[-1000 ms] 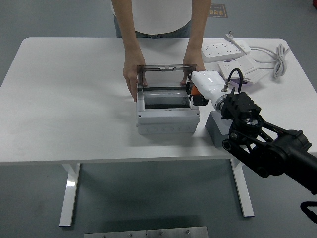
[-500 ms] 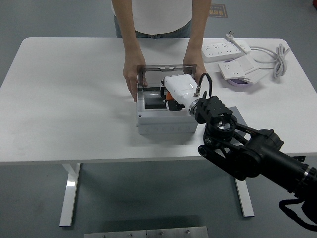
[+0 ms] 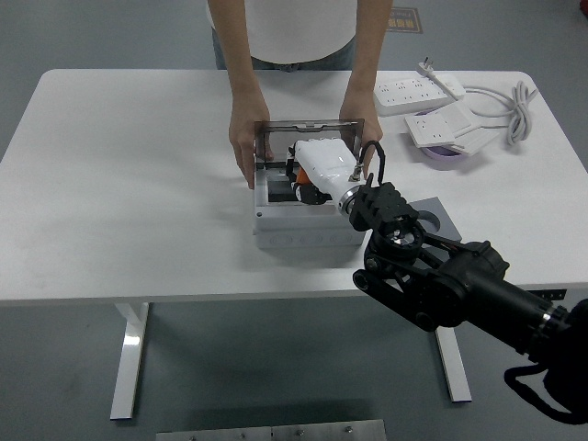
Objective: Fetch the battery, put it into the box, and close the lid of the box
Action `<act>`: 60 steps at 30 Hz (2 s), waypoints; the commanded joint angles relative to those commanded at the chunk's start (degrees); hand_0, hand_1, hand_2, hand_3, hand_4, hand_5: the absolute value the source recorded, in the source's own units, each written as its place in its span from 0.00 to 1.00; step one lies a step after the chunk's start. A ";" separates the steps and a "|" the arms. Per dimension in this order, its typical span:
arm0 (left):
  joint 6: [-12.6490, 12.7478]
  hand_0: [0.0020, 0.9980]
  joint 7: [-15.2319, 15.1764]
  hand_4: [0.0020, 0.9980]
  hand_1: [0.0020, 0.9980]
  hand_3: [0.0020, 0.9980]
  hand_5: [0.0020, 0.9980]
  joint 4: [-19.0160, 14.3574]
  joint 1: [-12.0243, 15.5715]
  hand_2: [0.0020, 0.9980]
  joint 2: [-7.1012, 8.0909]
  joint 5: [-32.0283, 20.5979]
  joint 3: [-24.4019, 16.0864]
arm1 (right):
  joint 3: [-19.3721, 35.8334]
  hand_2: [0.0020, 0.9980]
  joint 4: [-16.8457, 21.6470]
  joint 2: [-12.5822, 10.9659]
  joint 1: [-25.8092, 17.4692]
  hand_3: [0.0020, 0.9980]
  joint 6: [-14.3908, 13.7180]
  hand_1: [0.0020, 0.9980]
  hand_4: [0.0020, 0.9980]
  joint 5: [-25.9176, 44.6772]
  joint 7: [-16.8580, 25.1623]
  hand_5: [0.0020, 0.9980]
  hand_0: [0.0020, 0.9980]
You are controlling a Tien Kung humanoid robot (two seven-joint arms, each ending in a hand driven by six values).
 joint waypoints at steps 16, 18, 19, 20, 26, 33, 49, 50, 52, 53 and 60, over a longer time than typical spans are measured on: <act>0.04 0.54 0.08 0.69 0.72 0.59 0.18 -0.07 -0.11 0.69 0.06 0.22 -0.11 | -3.02 0.28 -0.18 -0.63 1.06 0.32 -4.41 0.23 0.14 7.30 6.82 0.00 0.21; 0.05 0.54 0.10 0.69 0.72 0.59 0.18 -0.08 -0.12 0.69 0.08 0.20 -0.08 | -3.55 0.28 -0.14 -0.82 1.15 0.32 -4.31 0.23 0.14 7.48 7.21 0.00 0.21; 0.06 0.54 0.11 0.69 0.72 0.59 0.18 -0.09 -0.13 0.69 0.09 0.20 -0.07 | -3.79 0.27 -0.10 -0.91 1.21 0.31 -4.20 0.23 0.12 7.50 7.36 0.00 0.20; 0.06 0.54 0.10 0.69 0.72 0.59 0.18 -0.09 -0.15 0.69 0.10 0.19 -0.07 | -4.01 0.27 -0.07 -0.99 1.28 0.31 -4.07 0.23 0.12 7.49 7.49 0.00 0.20; 0.01 0.54 0.02 0.69 0.72 0.59 0.18 -0.04 -0.32 0.69 0.11 0.26 -0.08 | -5.47 0.27 -0.05 -1.71 2.15 0.31 -3.31 0.23 0.12 7.77 8.31 0.00 0.21; -0.04 0.54 -0.07 0.69 0.72 0.59 0.18 0.01 -0.50 0.69 0.18 0.44 -0.16 | -7.56 0.27 -0.40 -2.95 3.56 0.31 -3.35 0.23 0.12 9.78 10.09 0.00 0.22; -0.19 0.54 -0.01 0.69 0.72 0.59 0.18 -0.04 -0.62 0.69 0.24 0.89 -0.28 | -9.61 0.27 -4.61 -2.62 5.18 0.32 -4.89 0.23 0.14 14.63 11.57 0.00 0.25; -0.19 0.54 -0.01 0.69 0.72 0.59 0.18 -0.04 -0.62 0.69 0.24 0.90 -0.29 | -9.65 0.27 -4.75 -2.55 5.20 0.32 -4.95 0.23 0.14 14.81 11.60 0.00 0.25; -0.21 0.54 -0.02 0.69 0.72 0.59 0.18 -0.03 -0.63 0.69 0.23 0.96 -0.31 | -9.76 0.27 -5.02 -2.39 5.22 0.32 -5.11 0.23 0.14 15.23 11.69 0.00 0.25; -0.22 0.54 -0.03 0.69 0.72 0.59 0.18 -0.03 -0.63 0.69 0.23 0.99 -0.32 | -9.78 0.27 -5.13 -2.32 5.22 0.32 -5.16 0.23 0.14 15.36 11.72 0.00 0.25; -0.35 0.54 -0.15 0.69 0.72 0.59 0.19 0.04 -0.70 0.69 0.21 1.21 -0.39 | -9.63 0.27 -5.71 -2.00 5.25 0.31 -5.04 0.23 0.14 16.44 12.21 0.00 0.25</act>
